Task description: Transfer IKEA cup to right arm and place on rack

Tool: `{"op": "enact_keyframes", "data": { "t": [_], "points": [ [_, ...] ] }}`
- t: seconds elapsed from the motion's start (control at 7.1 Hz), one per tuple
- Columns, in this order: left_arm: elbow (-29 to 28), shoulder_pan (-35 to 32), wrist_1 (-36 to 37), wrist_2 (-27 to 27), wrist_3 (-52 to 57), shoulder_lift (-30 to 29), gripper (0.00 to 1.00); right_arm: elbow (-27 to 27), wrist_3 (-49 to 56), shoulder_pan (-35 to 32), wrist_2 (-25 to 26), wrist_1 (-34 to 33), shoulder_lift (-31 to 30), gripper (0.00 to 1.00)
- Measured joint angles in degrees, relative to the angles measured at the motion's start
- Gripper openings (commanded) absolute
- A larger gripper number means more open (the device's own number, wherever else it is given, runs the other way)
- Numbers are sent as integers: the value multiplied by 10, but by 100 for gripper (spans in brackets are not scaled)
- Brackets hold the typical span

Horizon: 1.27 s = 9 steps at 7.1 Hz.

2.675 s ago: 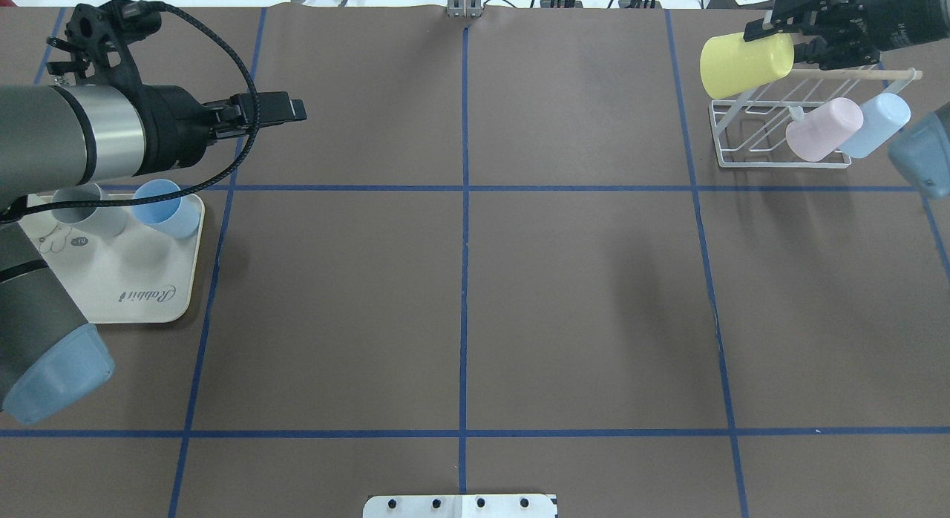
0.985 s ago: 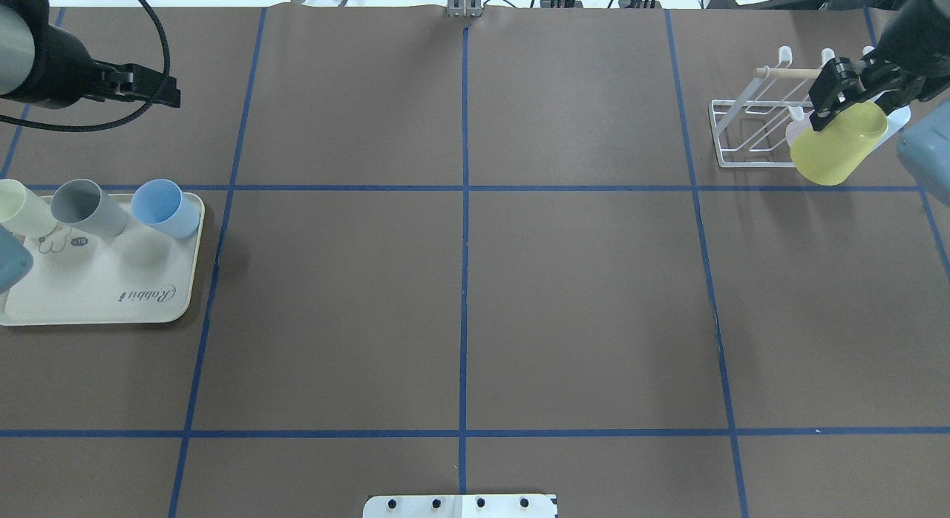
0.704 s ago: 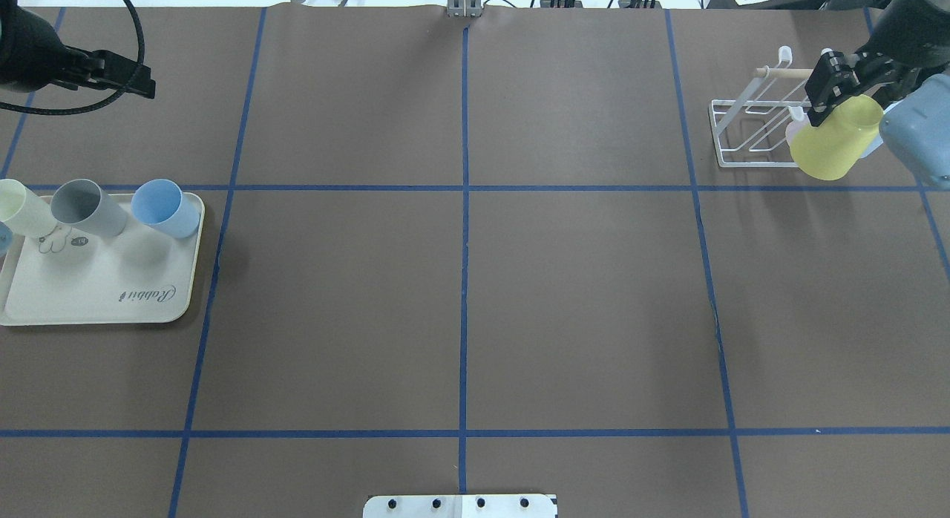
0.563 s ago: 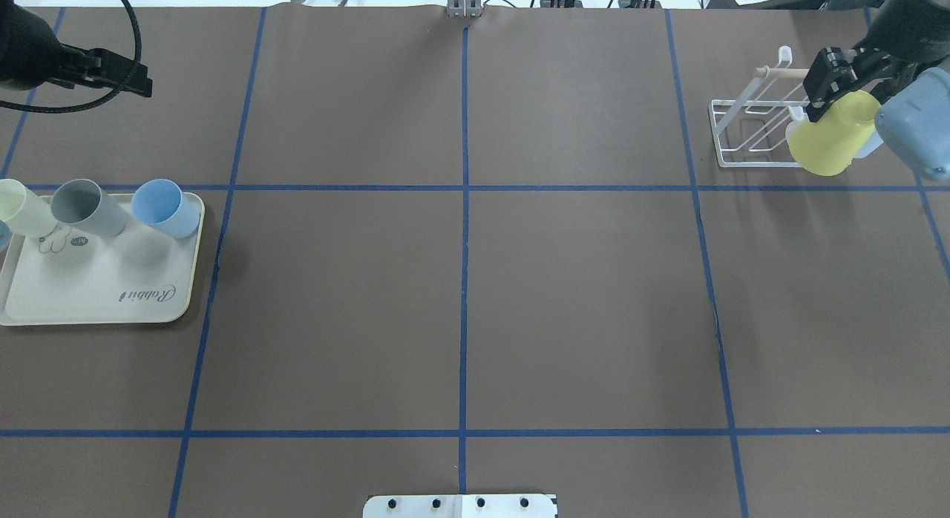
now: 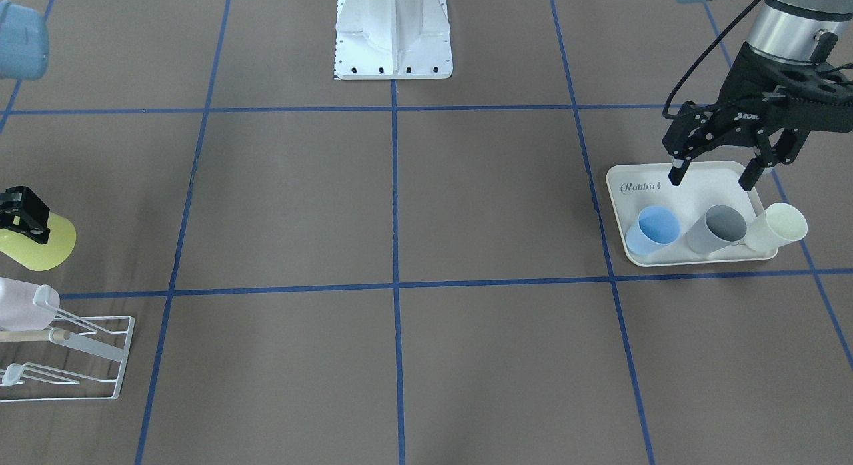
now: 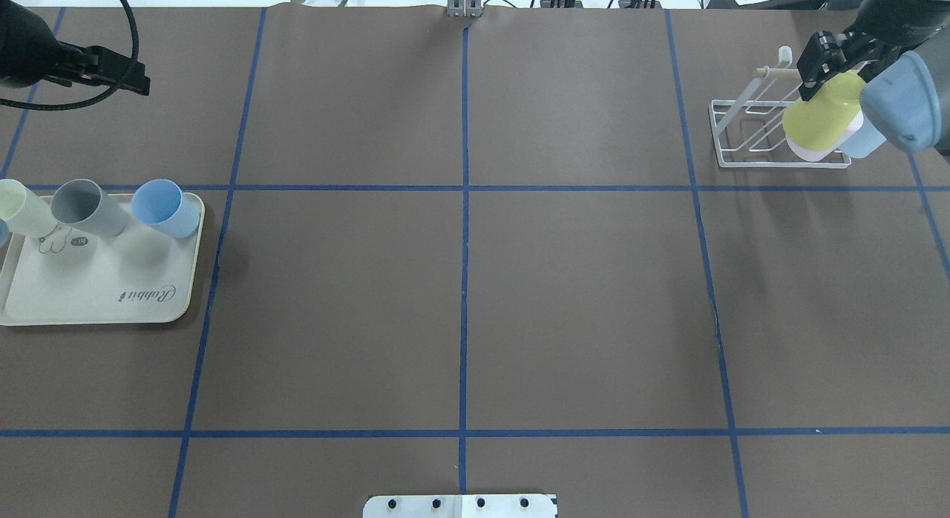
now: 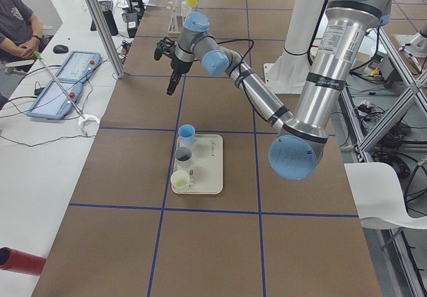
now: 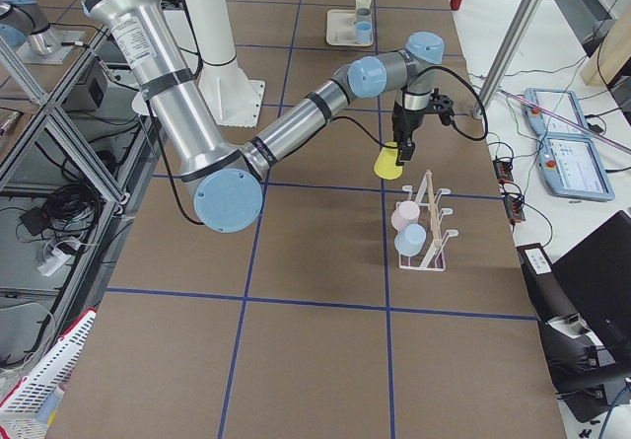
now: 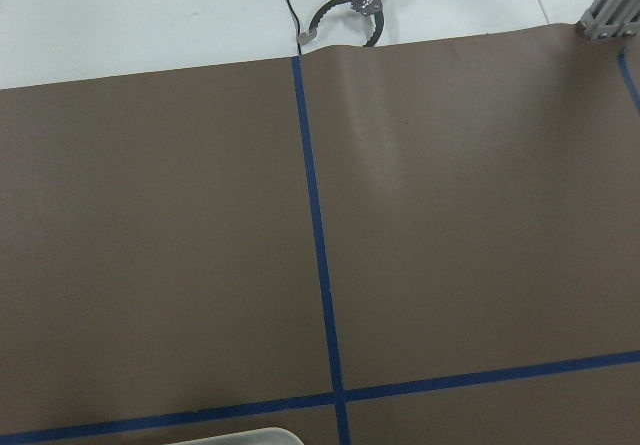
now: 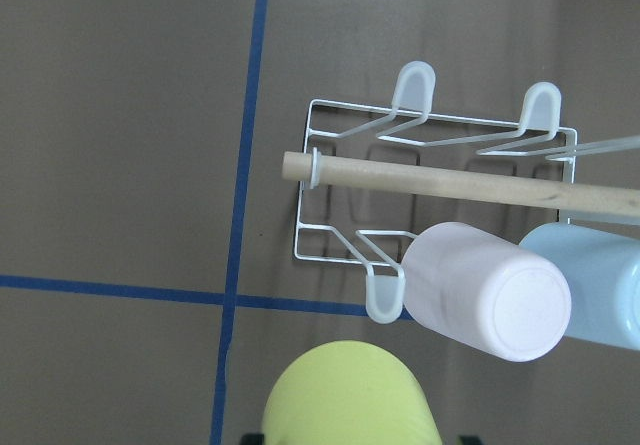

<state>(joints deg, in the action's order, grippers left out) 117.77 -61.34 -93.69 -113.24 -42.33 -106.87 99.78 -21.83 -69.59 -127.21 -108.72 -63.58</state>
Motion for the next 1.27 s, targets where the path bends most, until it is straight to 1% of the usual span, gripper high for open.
{"op": "enact_keyframes", "data": {
  "t": [0.56, 0.84, 1.27],
  "points": [
    [-1, -2, 1, -5, 3, 2, 100, -75, 16, -20, -10, 59, 16, 17],
    [-4, -3, 2, -6, 5, 2, 100, -88, 25, -26, -14, 65, 24, 17],
    [-7, -3, 2, -7, 5, 2, 100, -92, 23, -17, -15, 66, 28, 18]
  ]
}}
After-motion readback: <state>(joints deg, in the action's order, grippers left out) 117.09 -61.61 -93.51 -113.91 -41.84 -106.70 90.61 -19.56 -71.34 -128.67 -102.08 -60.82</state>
